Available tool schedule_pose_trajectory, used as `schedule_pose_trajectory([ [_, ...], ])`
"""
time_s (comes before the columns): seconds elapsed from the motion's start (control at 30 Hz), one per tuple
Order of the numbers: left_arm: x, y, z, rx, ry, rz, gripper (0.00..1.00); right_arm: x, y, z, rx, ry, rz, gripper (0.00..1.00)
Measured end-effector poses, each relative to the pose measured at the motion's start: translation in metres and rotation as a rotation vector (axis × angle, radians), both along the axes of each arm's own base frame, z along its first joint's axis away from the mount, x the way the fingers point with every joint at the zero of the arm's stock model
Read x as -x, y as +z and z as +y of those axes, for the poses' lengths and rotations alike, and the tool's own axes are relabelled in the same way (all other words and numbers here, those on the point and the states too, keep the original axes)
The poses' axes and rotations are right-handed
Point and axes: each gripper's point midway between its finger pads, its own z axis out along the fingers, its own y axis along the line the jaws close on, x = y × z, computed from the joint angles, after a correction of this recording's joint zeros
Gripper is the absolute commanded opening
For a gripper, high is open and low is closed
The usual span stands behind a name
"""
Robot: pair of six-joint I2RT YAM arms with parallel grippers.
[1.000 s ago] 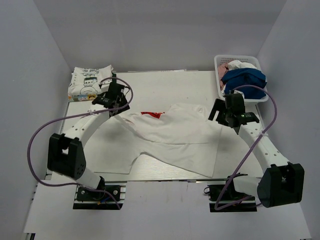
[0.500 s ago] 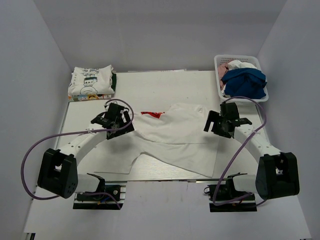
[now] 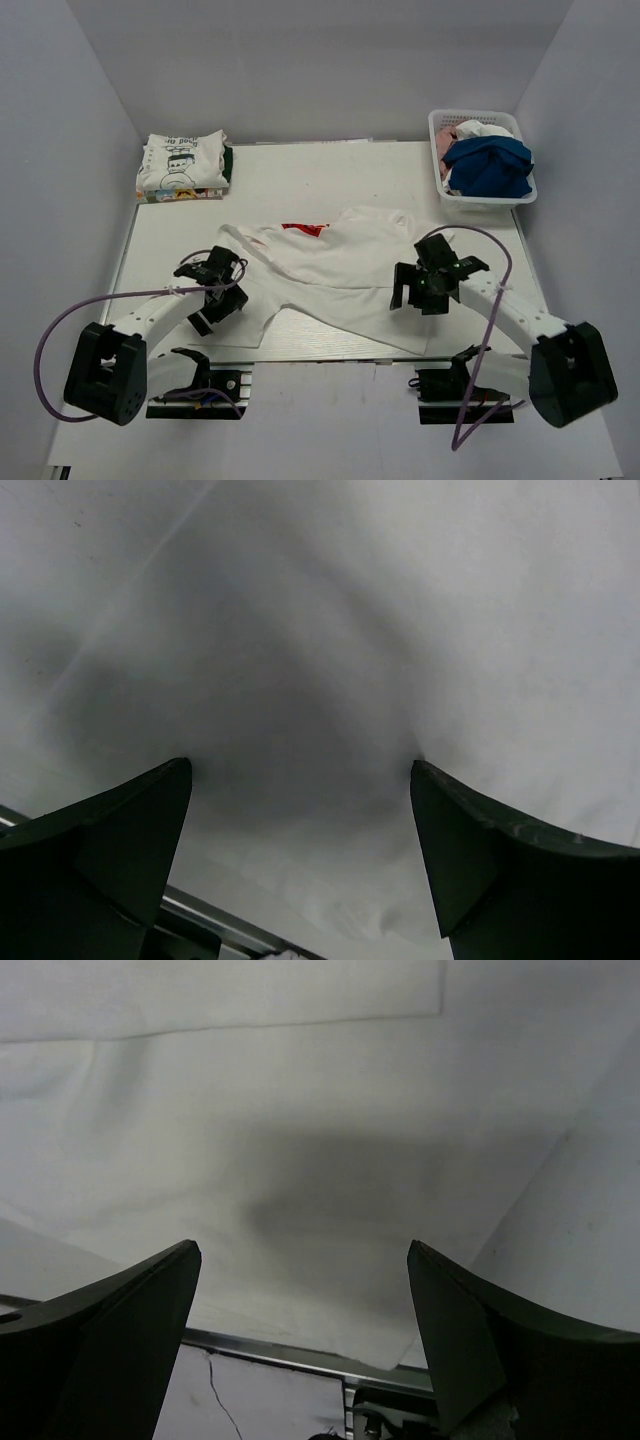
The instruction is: Fold and stack the t-shirts
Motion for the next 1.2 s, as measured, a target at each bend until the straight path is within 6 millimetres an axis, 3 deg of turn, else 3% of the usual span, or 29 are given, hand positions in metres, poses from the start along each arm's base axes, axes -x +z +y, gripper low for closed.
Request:
schedule_pose_trajectory([
  [0.13,-0.008,-0.006,-0.004,0.01,-0.007,-0.019,1.0,-0.005,-0.029,0.004,0.038,-0.013,0.095,0.9],
  [0.17,-0.011,-0.006,-0.004,0.009,-0.015,-0.021,1.0,-0.013,-0.028,0.008,0.037,-0.025,0.105,0.9],
  [0.27,-0.021,-0.007,-0.004,-0.006,-0.032,-0.022,1.0,-0.041,-0.029,0.015,0.045,-0.072,0.103,0.9],
  [0.37,-0.046,-0.007,-0.008,-0.016,-0.042,-0.034,1.0,-0.072,-0.03,0.014,0.071,-0.146,0.098,0.88],
  [0.63,-0.124,-0.002,-0.019,-0.005,-0.097,-0.087,1.0,-0.161,-0.026,-0.018,0.138,-0.318,0.007,0.88],
  [0.73,-0.137,0.003,-0.025,0.021,-0.111,-0.13,1.0,-0.185,-0.015,-0.023,0.141,-0.322,-0.058,0.9],
  [0.83,-0.122,0.006,-0.025,0.051,-0.114,-0.151,1.0,-0.187,-0.001,-0.02,0.128,-0.297,-0.114,0.9],
  [1.0,-0.073,0.017,-0.01,0.049,-0.055,-0.158,1.0,-0.159,0.024,-0.022,0.087,-0.272,-0.194,0.9],
  [1.1,-0.058,0.021,0.001,0.027,-0.005,-0.182,1.0,-0.136,0.021,-0.027,0.081,-0.267,-0.191,0.9],
  [1.2,-0.046,0.016,0.012,0.0,0.039,-0.188,1.0,-0.116,0.005,-0.03,0.087,-0.255,-0.143,0.9],
])
